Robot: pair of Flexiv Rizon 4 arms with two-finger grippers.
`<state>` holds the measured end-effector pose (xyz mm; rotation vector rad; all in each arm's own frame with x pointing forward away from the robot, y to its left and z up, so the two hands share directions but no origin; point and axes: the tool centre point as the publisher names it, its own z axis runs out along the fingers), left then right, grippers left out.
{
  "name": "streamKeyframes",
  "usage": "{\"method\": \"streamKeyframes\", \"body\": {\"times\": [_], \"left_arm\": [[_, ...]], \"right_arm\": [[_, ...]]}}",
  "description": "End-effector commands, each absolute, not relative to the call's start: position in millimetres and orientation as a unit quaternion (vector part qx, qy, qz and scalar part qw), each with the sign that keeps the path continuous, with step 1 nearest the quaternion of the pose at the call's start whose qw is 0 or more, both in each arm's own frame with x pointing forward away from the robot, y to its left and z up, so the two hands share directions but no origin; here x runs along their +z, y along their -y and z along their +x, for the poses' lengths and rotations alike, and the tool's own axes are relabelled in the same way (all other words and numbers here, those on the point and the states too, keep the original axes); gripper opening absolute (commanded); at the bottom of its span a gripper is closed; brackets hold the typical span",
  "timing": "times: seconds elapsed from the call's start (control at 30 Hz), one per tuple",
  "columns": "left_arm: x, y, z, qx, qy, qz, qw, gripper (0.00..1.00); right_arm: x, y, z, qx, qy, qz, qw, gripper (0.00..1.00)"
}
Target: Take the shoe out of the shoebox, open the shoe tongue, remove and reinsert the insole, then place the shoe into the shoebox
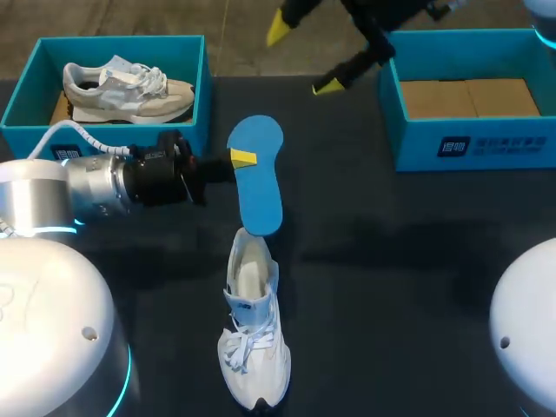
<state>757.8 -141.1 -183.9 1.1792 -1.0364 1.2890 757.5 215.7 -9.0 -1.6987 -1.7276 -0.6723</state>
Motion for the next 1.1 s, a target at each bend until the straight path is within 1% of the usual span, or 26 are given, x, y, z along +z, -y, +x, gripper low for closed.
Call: {"method": "streamKeyframes", "body": {"times": [0.03,0.13,0.5,0.67,1.1], "left_arm": [[-183,142,757,0.539,0.433,0.494,0.526,0.0],[-183,142,757,0.539,0.433,0.494,0.526,0.0],[-183,142,757,0.539,0.433,0.494,0.526,0.0],[-183,142,757,0.539,0.433,0.494,0.526,0.0],[-183,142,757,0.539,0.433,0.494,0.526,0.0]], "right_arm": [[-5,-240,760,-0.101,0.717,-0.676,0.135,1.0],[-5,-251,760,-0.087,0.721,-0.677,0.115,1.0],[-16,-271,754,-0.083,0.724,-0.681,0.079,1.0],[-23,-280,747,-0.078,0.72,-0.688,0.048,1.0],[-39,-293,738,-0.071,0.718,-0.691,0.031,1.0]]}}
